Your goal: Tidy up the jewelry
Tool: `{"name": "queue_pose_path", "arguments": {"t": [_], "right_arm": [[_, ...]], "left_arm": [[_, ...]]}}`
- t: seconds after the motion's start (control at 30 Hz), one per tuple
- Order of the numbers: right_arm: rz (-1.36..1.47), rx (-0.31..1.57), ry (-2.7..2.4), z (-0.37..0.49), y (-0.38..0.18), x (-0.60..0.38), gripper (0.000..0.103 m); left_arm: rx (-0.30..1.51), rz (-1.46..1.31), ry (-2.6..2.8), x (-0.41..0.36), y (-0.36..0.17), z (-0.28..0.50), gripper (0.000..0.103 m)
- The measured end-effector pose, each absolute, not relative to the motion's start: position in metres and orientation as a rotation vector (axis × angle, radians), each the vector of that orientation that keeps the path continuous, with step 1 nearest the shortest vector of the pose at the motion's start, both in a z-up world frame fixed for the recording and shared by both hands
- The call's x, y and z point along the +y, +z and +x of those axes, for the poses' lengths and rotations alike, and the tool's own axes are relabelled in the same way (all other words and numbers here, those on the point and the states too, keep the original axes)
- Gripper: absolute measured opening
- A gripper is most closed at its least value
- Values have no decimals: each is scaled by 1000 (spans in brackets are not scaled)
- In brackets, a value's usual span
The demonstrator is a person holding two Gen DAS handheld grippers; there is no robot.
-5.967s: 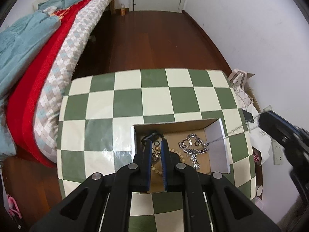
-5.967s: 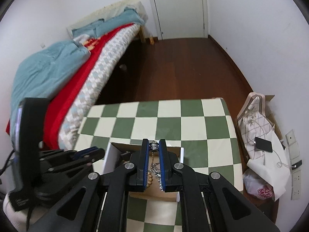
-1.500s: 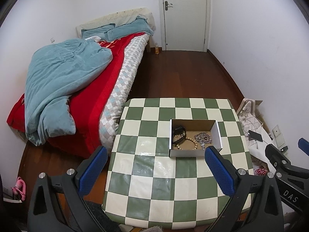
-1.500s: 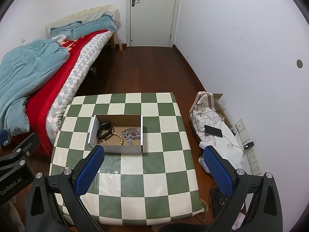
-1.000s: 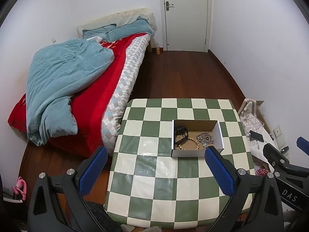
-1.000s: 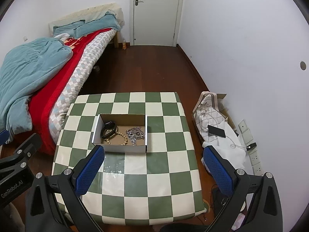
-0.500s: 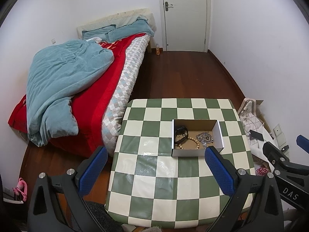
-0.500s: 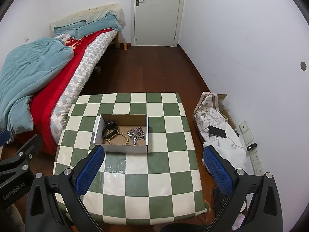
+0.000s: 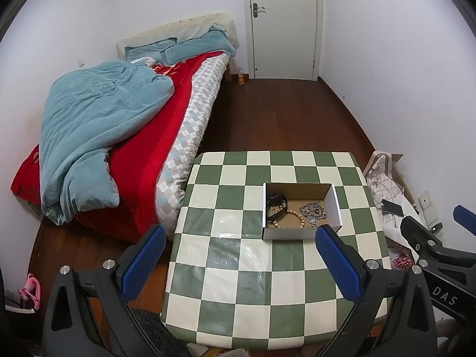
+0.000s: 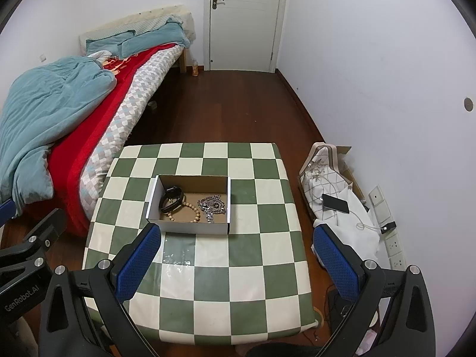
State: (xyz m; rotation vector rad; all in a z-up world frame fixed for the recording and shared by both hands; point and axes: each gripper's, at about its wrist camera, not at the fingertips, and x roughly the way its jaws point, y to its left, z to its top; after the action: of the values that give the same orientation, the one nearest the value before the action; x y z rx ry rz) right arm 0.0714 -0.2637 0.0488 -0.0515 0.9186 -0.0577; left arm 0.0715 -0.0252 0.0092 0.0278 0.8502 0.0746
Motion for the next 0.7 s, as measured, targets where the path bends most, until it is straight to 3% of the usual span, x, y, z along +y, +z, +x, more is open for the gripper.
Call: {"name": "queue_pose_path", "arguments": {"t": [0.7], "right_arm": [[-55,914,-52,69,52,-262,103]], "left_arm": [[844,30,77,-25,13,71,103]]}}
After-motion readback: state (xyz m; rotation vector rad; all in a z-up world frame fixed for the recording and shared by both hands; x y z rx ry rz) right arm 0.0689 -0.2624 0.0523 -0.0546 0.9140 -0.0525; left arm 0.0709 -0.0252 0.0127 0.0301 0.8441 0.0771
